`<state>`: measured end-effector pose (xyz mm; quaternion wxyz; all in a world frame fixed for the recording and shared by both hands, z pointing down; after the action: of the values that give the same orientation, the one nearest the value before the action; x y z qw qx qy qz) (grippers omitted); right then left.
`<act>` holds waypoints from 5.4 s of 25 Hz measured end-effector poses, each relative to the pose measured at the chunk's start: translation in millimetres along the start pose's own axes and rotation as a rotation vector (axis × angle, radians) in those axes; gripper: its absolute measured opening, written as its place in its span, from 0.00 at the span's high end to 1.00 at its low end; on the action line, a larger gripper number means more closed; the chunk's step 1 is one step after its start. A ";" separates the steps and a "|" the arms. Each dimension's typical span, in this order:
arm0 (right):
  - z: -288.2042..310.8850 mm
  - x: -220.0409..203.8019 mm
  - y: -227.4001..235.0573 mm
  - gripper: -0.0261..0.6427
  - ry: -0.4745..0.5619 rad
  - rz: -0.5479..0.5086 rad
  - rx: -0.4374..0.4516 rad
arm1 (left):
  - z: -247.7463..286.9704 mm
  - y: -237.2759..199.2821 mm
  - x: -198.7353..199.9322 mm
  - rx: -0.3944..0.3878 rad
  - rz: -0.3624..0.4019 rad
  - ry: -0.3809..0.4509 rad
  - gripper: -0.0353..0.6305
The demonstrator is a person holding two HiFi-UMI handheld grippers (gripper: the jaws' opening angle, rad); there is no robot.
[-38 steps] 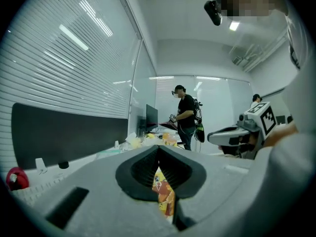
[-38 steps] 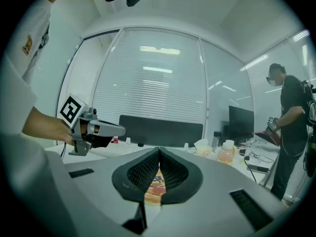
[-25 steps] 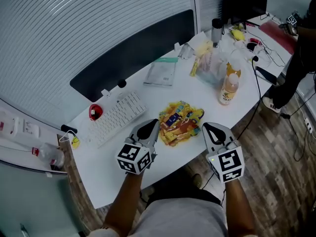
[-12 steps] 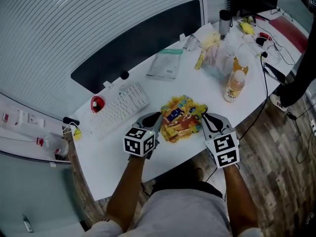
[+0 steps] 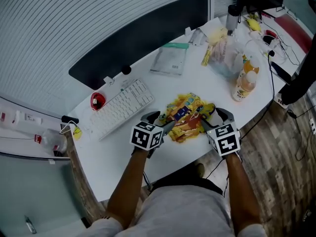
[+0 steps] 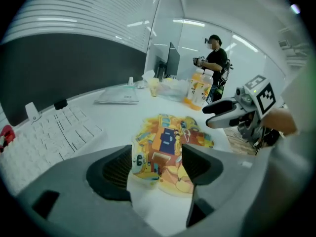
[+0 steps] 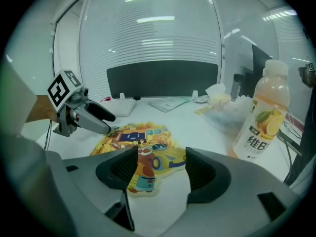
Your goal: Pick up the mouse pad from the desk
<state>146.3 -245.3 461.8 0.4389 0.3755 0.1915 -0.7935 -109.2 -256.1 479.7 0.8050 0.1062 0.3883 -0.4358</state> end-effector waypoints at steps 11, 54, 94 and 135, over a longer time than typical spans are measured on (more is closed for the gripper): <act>39.5 -5.5 18.0 0.50 -0.105 0.066 -0.029 | 18.5 -12.7 -12.6 0.019 0.000 -0.085 0.42; 46.2 -10.1 18.3 0.48 -0.091 0.198 -0.041 | 25.8 2.9 -16.1 0.057 0.104 -0.024 0.44; -103.5 6.7 22.5 0.82 0.525 -0.050 0.460 | -18.1 58.0 25.9 -0.469 0.350 0.206 0.89; -156.6 53.2 25.0 0.87 0.835 0.080 0.415 | -116.9 72.6 79.9 -0.587 0.333 0.481 0.91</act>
<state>216.6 -189.0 320.9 0.2701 0.7498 0.1743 -0.5783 -89.1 -202.6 331.2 0.7467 0.0322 0.6509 -0.1332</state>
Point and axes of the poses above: the fingertips, and each gripper's own axes: z forward along the fingers, y to its right, x out of its top, the point moved 10 cm from there along -z, backward along the fingers, and after that the axes turned 2 degrees about z, right-handed, at the moved point
